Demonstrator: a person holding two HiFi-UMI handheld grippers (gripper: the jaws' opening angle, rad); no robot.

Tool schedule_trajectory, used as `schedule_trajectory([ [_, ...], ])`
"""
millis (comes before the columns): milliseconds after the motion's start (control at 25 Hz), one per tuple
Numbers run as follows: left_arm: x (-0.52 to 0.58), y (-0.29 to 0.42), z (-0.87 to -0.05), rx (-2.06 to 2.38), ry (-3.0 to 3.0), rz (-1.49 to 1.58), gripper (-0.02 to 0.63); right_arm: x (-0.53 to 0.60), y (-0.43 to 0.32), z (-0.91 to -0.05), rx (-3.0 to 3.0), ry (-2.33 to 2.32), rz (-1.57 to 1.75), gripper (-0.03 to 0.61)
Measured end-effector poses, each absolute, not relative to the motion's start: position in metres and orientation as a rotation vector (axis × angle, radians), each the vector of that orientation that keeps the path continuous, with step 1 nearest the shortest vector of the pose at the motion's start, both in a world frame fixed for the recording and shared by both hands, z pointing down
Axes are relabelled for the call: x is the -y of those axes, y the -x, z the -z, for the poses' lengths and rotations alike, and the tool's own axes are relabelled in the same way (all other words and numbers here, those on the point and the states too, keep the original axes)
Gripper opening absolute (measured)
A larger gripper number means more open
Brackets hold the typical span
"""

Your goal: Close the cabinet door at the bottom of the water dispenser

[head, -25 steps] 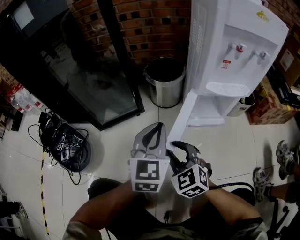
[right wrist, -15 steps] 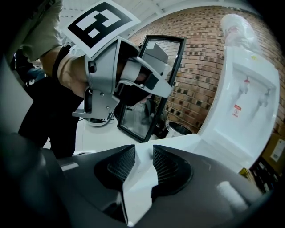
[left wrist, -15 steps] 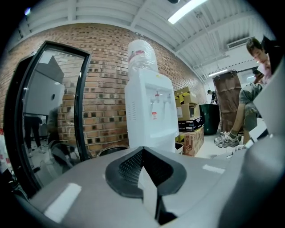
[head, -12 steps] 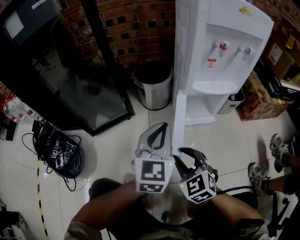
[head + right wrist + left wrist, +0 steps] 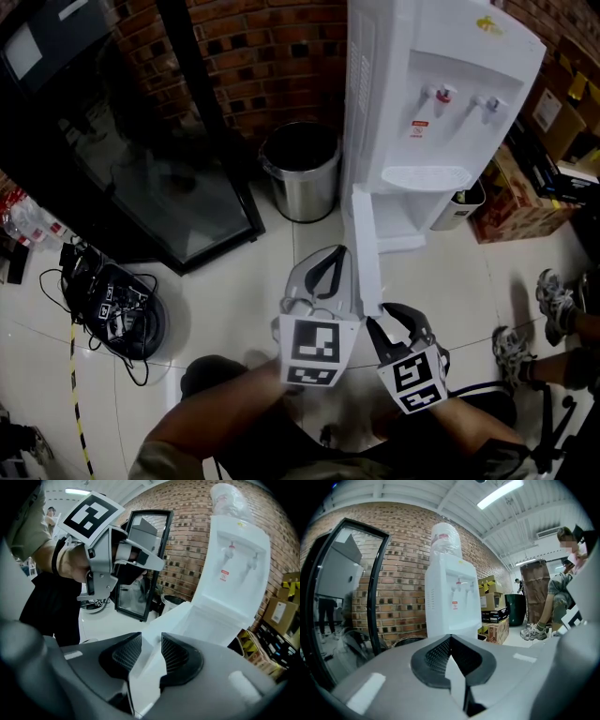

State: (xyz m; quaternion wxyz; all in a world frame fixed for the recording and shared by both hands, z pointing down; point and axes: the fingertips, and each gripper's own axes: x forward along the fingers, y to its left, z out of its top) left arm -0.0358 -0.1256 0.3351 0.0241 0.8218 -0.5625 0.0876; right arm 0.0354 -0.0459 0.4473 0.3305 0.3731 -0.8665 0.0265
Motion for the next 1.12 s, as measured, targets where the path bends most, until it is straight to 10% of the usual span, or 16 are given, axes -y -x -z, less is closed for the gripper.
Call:
schedule_trajectory([
  [1120, 0.147, -0.033, -0.349, 1.594, -2.613, -0.282, 0.000, 0.079, -0.162, -0.449, 1.998, -1.381, -0.281, 0.023],
])
